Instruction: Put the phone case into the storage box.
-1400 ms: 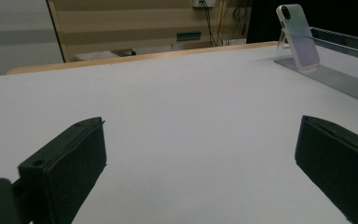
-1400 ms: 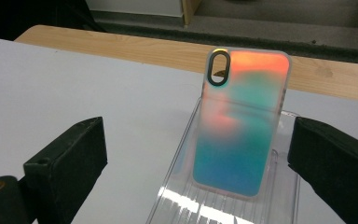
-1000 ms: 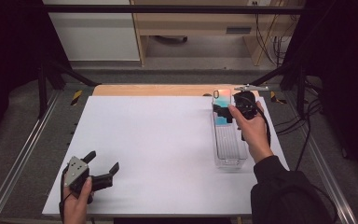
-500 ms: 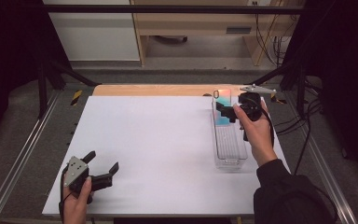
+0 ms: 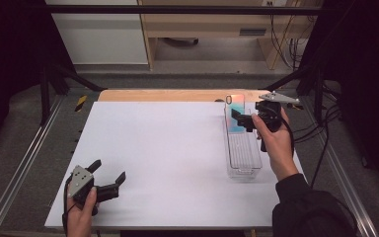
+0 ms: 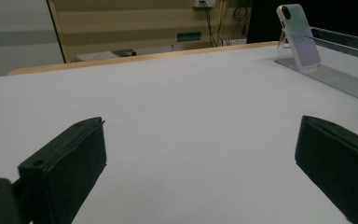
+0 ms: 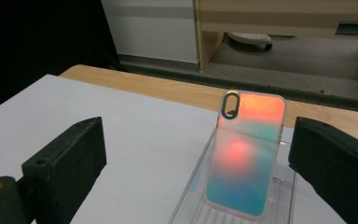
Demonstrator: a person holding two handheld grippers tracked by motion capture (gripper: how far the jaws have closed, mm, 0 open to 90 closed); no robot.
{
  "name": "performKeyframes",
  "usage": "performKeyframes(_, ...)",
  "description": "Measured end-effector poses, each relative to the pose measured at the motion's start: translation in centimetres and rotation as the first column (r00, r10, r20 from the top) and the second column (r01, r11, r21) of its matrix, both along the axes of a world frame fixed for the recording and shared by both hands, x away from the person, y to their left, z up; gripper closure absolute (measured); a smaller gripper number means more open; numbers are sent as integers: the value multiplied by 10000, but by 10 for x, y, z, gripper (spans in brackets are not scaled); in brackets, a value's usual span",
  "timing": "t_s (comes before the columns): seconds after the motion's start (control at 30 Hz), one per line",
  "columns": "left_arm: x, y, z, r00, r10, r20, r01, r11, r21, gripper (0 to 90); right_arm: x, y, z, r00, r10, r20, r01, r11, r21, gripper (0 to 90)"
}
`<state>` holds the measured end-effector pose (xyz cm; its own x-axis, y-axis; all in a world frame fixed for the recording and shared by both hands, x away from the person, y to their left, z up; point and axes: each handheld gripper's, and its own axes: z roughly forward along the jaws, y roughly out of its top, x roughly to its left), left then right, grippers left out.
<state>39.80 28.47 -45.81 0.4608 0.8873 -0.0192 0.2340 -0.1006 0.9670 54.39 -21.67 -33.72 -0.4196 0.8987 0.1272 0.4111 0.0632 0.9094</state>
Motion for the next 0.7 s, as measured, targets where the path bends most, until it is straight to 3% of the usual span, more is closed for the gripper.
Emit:
performKeyframes(0.4,0,3,0,10000,45,18,-45,10000,-32,17,-11,-8,1,9993,-113,352,106,9998,195,40)
performKeyframes(0.7,0,7,1,9998,163,77,-162,9998,-118,17,-22,-15,3,9959,-257,873,219,9988,449,39)
